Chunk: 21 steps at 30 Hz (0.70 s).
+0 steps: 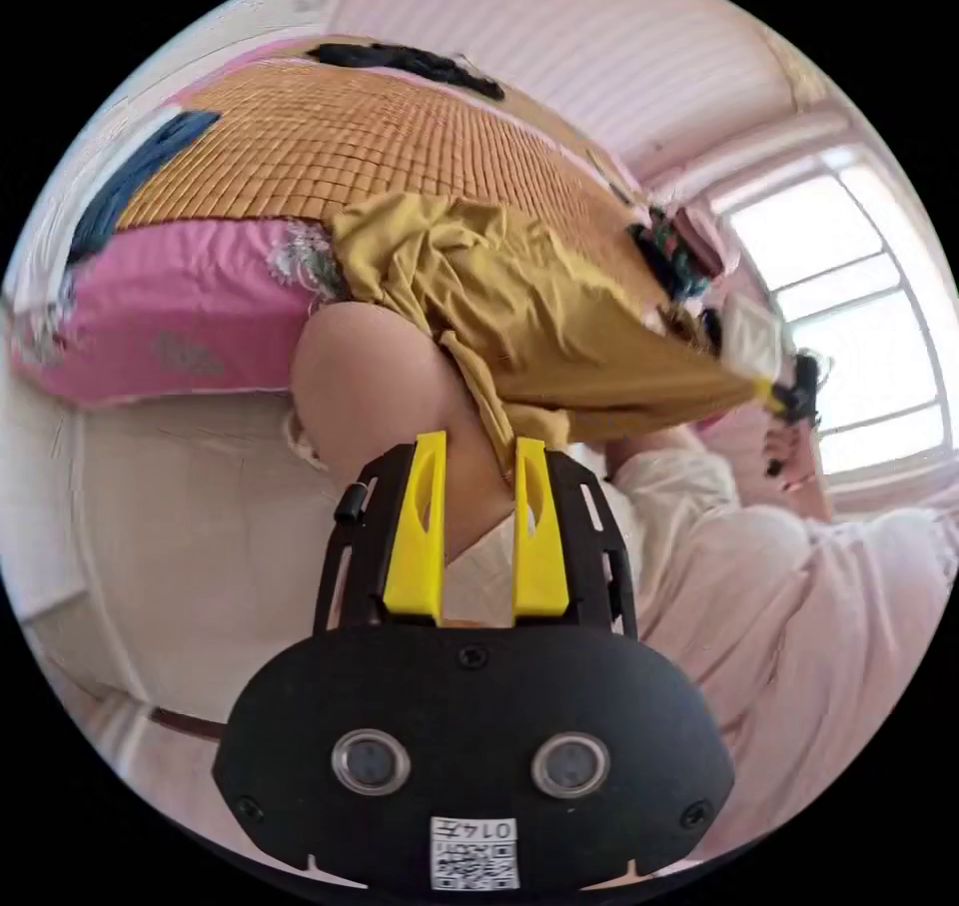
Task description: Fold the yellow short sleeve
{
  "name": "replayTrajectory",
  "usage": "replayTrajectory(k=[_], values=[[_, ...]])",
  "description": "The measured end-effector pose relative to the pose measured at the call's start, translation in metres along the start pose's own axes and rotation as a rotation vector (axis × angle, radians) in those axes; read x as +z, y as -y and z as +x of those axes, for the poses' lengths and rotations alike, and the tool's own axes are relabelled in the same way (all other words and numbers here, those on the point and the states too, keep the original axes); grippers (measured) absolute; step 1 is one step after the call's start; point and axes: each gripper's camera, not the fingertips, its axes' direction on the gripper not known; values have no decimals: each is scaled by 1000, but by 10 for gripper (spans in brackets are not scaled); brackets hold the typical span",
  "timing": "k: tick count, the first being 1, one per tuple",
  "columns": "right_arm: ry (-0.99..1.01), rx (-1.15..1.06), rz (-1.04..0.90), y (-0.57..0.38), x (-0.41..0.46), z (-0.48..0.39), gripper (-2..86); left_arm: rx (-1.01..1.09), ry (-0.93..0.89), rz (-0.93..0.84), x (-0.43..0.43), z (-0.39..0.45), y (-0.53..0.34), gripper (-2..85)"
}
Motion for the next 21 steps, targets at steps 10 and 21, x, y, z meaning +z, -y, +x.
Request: replayTrajectory(k=[10,21], values=[[-11,-154,-15,-15,-15,-60,-4,289,169,-102,-1,54,-8,-8],[-91,-107,166,-76,-73,-86,-4,446,-191,194,-90,47,-77,-10]])
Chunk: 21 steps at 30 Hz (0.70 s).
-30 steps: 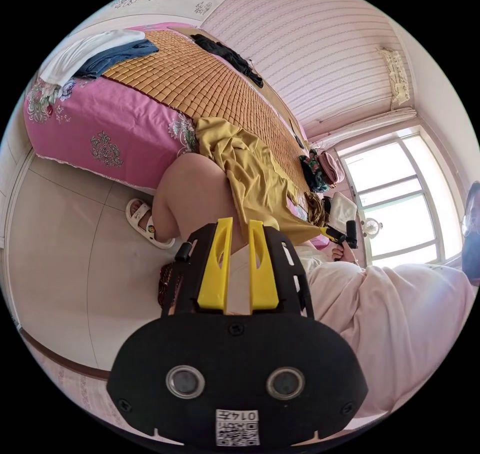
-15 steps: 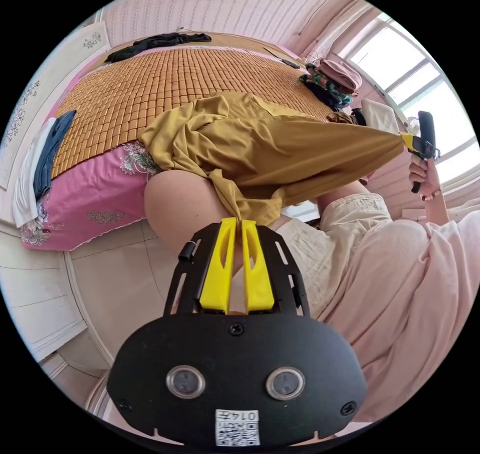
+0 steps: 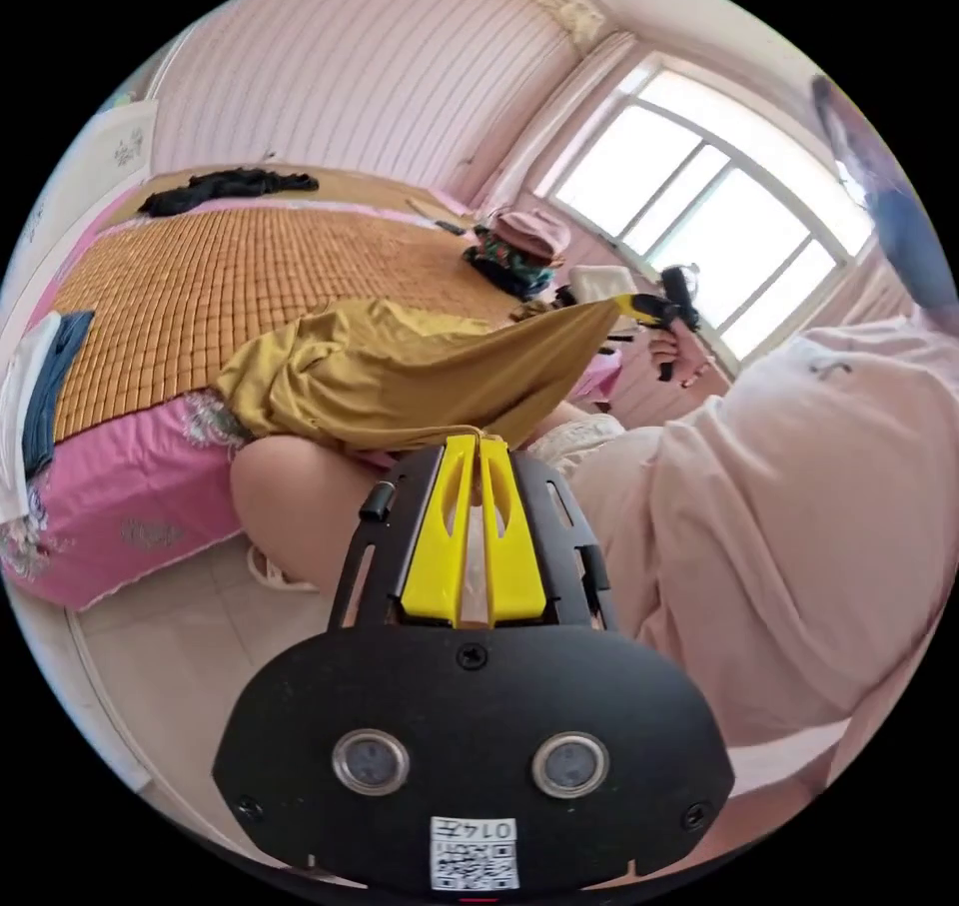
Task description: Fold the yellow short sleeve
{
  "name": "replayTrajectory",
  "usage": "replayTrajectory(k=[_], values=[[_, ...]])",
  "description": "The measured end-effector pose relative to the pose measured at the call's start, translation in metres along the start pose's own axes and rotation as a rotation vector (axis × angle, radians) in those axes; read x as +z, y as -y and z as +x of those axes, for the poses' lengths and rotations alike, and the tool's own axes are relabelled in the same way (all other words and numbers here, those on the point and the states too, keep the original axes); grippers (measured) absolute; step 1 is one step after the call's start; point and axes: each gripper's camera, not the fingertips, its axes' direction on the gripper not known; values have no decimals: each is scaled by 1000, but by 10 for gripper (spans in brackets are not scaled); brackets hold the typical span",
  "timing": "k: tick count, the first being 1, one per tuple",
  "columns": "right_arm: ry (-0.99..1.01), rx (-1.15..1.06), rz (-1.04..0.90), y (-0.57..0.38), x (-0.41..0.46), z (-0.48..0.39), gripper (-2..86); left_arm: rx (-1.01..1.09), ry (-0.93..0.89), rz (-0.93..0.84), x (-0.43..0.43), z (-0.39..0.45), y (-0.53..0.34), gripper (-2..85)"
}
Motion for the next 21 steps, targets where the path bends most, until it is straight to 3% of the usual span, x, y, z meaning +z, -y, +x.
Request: replayTrajectory(k=[4,8,21], values=[[20,-1,142,-26,-41,-23,-4,14,-99,337,-70,11,-33,-10],[14,-124,269,-26,-74,-67,-4,-27,-58,679,-142,13,-42,-10],[-44,-514,462,19,-161,-229,-4,294,10,975,-286,88,7,-10]])
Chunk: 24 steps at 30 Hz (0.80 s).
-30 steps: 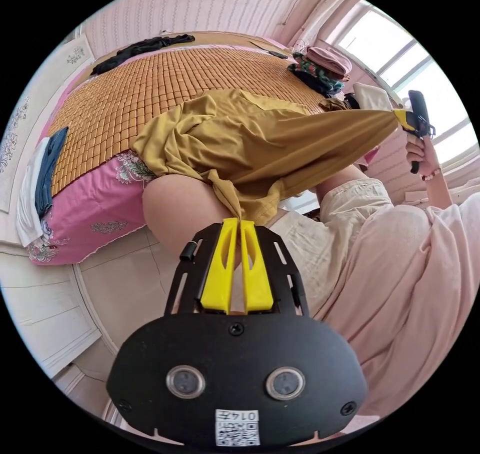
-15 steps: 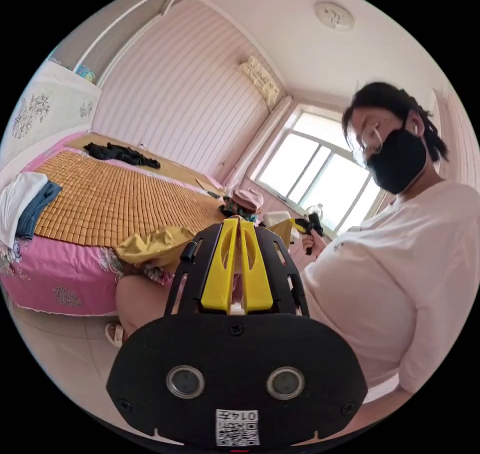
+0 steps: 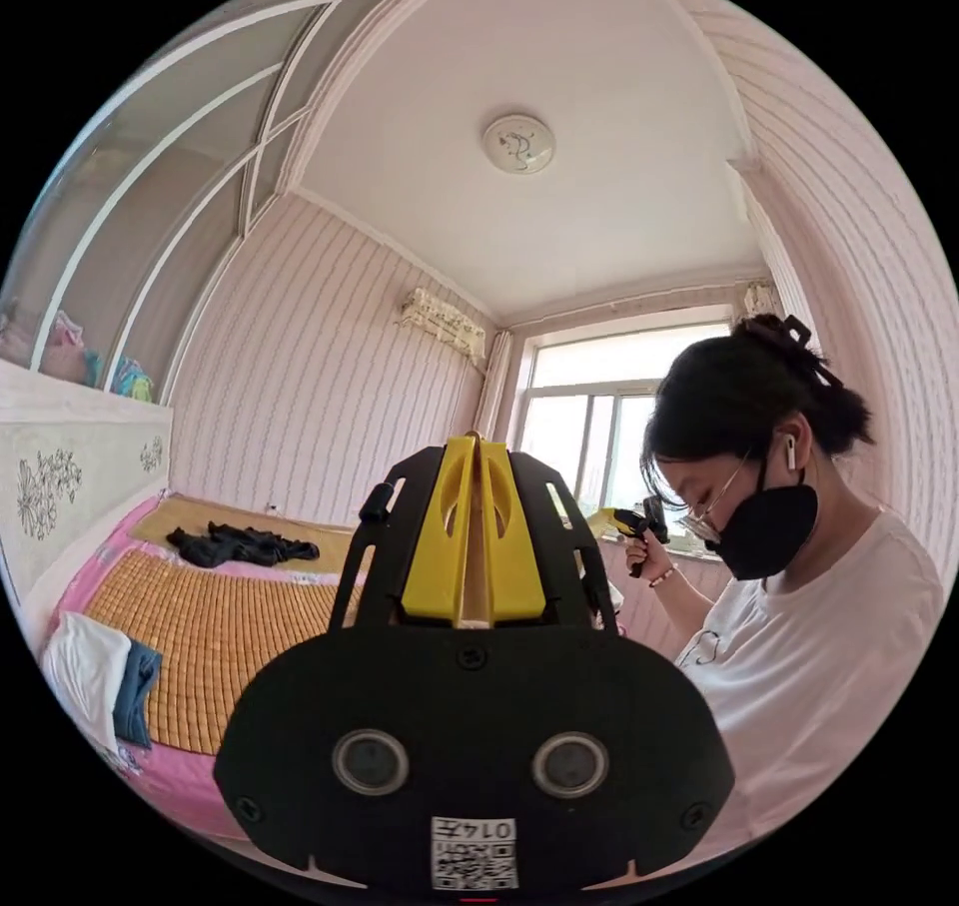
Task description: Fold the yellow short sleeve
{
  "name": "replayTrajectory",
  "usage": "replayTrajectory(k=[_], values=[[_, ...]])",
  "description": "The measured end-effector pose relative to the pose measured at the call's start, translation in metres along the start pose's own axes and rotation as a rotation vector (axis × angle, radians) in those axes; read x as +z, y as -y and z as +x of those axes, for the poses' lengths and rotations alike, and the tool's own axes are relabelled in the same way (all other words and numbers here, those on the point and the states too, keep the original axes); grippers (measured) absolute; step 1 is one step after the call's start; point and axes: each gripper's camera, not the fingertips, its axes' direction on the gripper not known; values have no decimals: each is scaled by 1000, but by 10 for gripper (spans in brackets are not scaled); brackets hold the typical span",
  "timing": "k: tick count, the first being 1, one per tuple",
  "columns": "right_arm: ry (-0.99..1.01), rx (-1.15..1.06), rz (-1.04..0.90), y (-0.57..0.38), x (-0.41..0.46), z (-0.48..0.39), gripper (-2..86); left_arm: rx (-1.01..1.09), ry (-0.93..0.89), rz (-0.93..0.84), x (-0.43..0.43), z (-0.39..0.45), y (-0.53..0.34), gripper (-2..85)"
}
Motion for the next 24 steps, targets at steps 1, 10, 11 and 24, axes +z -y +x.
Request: replayTrajectory(k=[1,10,11,24], values=[[14,-54,46,16,-9,-16,-5,45,6,25,-5,10,16,-10],[-107,-142,-48,111,20,-12,-4,221,163,-30,33,12,88,-10],[-116,-110,-87,111,30,1,-4,188,201,-86,49,-2,81,-10],[-215,228,-33,166,140,181,-4,-17,428,-258,247,-128,79,-10]])
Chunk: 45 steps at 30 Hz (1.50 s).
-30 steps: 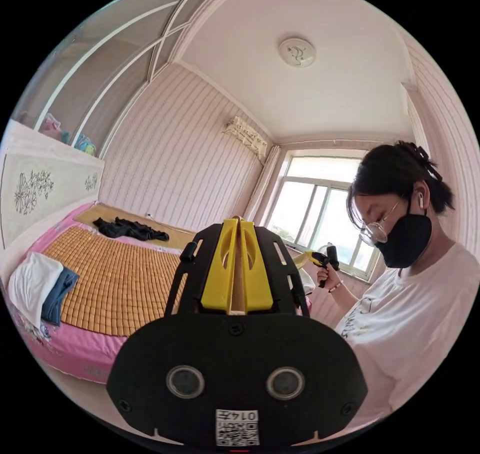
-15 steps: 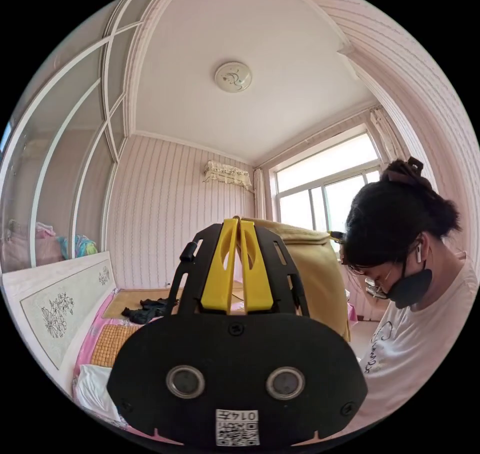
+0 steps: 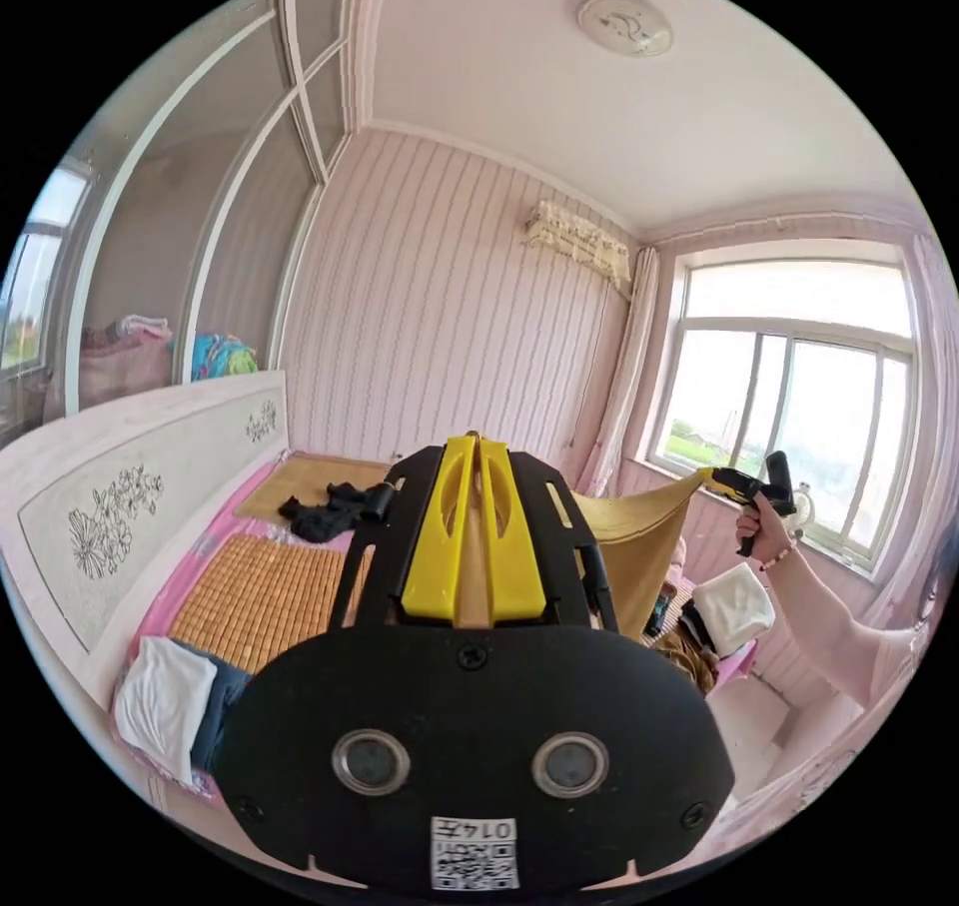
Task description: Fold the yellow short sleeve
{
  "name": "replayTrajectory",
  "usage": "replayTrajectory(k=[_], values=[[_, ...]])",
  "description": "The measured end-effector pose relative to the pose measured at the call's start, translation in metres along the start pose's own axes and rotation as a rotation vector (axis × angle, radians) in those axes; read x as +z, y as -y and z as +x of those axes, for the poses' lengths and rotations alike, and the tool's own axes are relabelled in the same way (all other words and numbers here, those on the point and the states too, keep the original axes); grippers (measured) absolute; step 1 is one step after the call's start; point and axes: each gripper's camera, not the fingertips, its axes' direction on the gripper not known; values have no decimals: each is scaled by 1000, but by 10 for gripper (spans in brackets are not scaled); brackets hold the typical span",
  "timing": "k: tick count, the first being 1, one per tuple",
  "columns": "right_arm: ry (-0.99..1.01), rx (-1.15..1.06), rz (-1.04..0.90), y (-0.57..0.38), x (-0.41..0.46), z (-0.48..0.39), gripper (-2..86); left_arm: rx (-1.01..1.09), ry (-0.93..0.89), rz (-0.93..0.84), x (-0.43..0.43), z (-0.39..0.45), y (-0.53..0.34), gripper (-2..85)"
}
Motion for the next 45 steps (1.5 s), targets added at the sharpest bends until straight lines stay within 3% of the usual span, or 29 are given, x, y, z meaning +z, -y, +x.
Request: replayTrajectory(k=[3,6,8,11,16,23,40,45], values=[[-23,-151,96,34,-8,-29,-4,58,0,110,2,16,26,-10],[-18,-192,43,19,13,-21,-4,53,27,40,22,3,8,-10],[-22,-151,-31,-10,34,3,-4,-22,33,-101,53,-25,-32,-10],[-52,5,-181,-76,75,66,-3,-145,19,-326,104,-70,-98,-10],[-155,456,-362,-222,144,195,-3,-319,26,-571,183,-128,-215,-10],[-221,782,-465,-327,163,262,-3,-452,3,-855,232,-155,-329,-10],[-235,709,-704,-385,181,249,-3,-438,-35,-968,222,-175,-381,-10],[-300,675,-756,-391,188,241,-2,-416,70,-882,207,-176,-382,-7]])
